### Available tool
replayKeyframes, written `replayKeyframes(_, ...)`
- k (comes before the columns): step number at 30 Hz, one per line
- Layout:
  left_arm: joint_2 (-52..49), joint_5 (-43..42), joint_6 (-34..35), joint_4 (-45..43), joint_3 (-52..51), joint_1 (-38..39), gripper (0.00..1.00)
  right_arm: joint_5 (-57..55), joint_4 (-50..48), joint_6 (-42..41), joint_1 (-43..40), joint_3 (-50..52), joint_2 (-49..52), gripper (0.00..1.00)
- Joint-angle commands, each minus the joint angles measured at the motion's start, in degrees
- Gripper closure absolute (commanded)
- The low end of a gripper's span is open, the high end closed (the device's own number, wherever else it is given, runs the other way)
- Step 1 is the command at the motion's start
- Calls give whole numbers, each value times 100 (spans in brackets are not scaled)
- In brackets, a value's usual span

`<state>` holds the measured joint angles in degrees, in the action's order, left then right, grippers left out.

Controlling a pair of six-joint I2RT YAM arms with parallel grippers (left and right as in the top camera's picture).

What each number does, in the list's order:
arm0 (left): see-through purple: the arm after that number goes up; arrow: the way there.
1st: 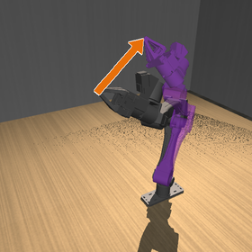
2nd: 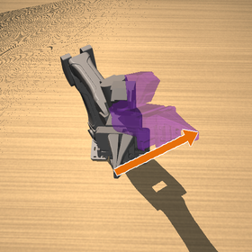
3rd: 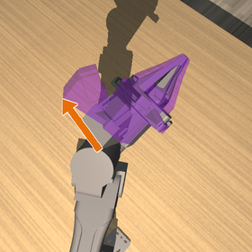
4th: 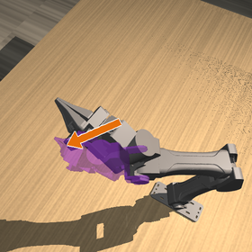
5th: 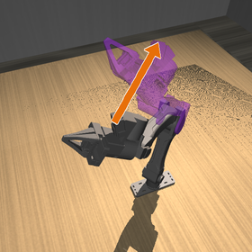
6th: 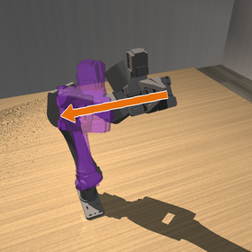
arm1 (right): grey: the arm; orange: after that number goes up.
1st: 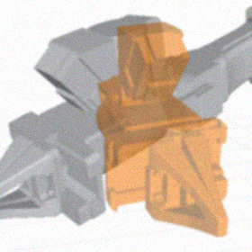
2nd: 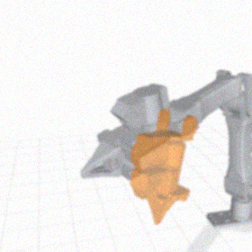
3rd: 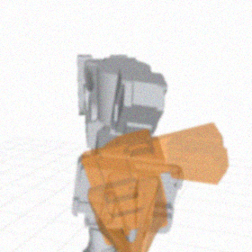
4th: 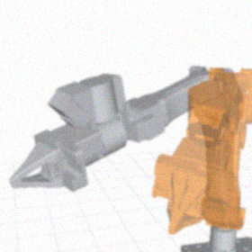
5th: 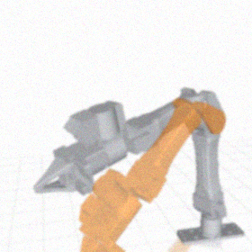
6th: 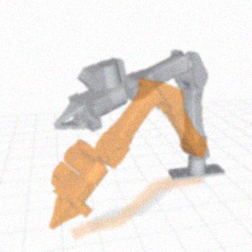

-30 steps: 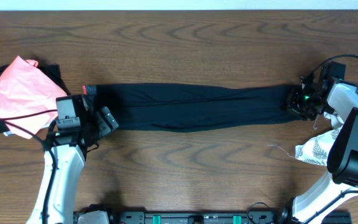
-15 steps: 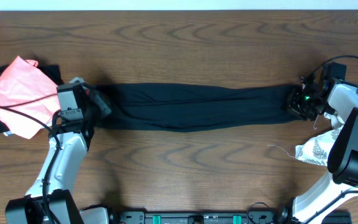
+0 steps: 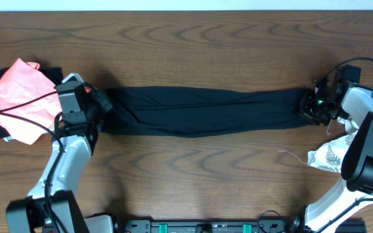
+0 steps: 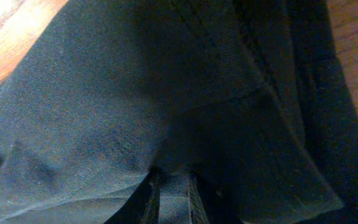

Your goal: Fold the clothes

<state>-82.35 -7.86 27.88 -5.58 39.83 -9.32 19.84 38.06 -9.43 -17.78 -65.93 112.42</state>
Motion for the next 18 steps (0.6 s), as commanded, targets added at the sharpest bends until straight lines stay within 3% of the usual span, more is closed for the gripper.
replayKeyframes(1, -262, 149, 50, -212, 26, -26, 66, -1696, 138, 33, -15, 850, 1058, 82)
replayKeyframes(8, -719, 146, 52, -1029, 26, -26, 53, -1698, 138, 31, -15, 850, 1058, 82)
replayKeyframes(18, -800, 81, 52, -1023, 26, -26, 43, -1698, 138, 33, -15, 850, 1058, 82)
